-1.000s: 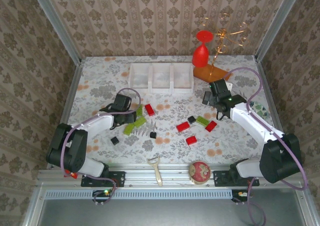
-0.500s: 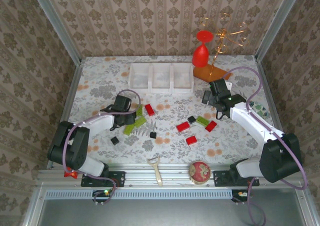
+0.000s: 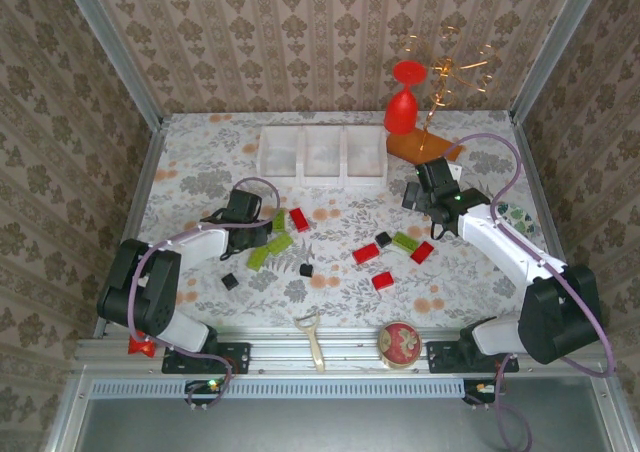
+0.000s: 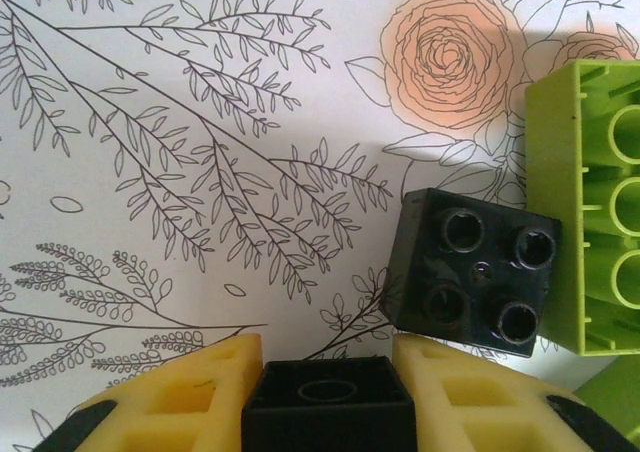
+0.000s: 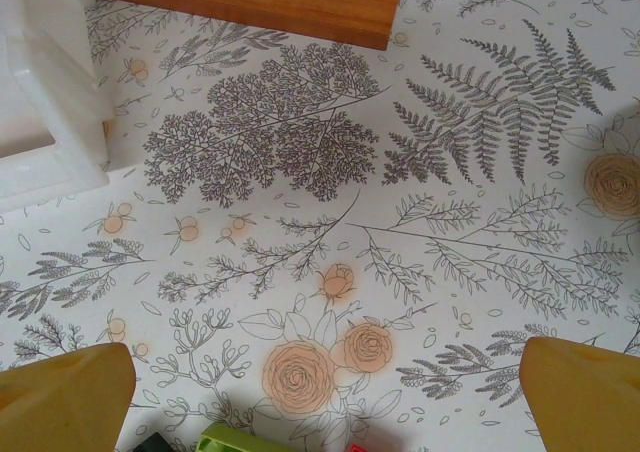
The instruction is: Sort the legos into containers by color
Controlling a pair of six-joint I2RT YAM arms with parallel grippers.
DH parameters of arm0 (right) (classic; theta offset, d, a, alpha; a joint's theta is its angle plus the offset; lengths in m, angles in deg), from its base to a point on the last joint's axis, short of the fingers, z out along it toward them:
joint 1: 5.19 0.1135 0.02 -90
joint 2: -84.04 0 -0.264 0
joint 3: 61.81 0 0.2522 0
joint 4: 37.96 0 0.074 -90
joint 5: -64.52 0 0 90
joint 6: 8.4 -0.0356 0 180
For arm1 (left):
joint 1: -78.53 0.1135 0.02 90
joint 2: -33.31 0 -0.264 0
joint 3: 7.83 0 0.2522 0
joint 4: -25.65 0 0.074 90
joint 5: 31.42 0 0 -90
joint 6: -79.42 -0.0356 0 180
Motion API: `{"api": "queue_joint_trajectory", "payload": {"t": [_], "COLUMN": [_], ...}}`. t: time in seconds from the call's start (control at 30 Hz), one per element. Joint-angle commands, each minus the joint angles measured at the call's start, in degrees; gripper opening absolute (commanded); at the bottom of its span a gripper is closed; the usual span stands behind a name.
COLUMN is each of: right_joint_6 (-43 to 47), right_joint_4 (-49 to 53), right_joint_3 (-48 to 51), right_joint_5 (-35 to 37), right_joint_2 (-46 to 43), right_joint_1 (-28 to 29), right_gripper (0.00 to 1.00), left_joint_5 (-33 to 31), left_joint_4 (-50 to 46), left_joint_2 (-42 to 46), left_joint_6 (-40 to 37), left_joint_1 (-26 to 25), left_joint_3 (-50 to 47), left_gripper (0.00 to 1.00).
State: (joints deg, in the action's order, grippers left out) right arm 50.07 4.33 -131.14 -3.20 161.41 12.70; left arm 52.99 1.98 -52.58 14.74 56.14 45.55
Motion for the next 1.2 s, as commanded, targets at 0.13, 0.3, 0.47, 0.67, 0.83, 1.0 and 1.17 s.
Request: {"api": "queue_joint_trajectory", "payload": {"t": [0.13,0.3,0.47,0.67,0.83,1.0,1.17], "right_joint_6": [-0.55,-0.77,-1.24,-1.58,-2.09,-2.49,-2.72], "right_joint_4": [0.65,0.36,0.46,1.21,1.87,1.90,3.49], "right_joint_3": [-0.95,-1.12,-1.45,-1.18,-0.52,-0.50,-0.33], "right_joint_5": [0.72,0.78,0.80,1.30,1.50,1.36,1.17], "right_joint_2": [-0.15,0.03,0.51,0.26,-0.27,-0.69,-0.94], "right_joint_1": [0.74,1.22,1.75,2.67,3.12,3.46,4.21], "right_gripper": [1.00,1.00,1.00,1.00,1.00,1.00,1.00], "left_joint_5": [-2.27,-3.19,-2.88,-2.28,-1.83,-1.52,-1.87], "left_joint_4": [-4.08,-4.61,-2.10,0.67,1.38,1.05,0.48], "left_joint_2": [6.40,8.38,4.96,-2.65,-10.04,-16.77,-21.50], "left_joint_6": [0.00,-1.35,-3.14,-7.59,-10.50,-11.35,-11.96], "left_joint_1": [0.40,0.07,-0.50,-1.34,-1.04,-0.46,-0.21], "left_joint_3": [1.28,4.08,9.97,19.84,28.82,35.62,40.23], "left_gripper": [0.16,0.16,0.15,0.14,0.13,0.13,0.13]}}
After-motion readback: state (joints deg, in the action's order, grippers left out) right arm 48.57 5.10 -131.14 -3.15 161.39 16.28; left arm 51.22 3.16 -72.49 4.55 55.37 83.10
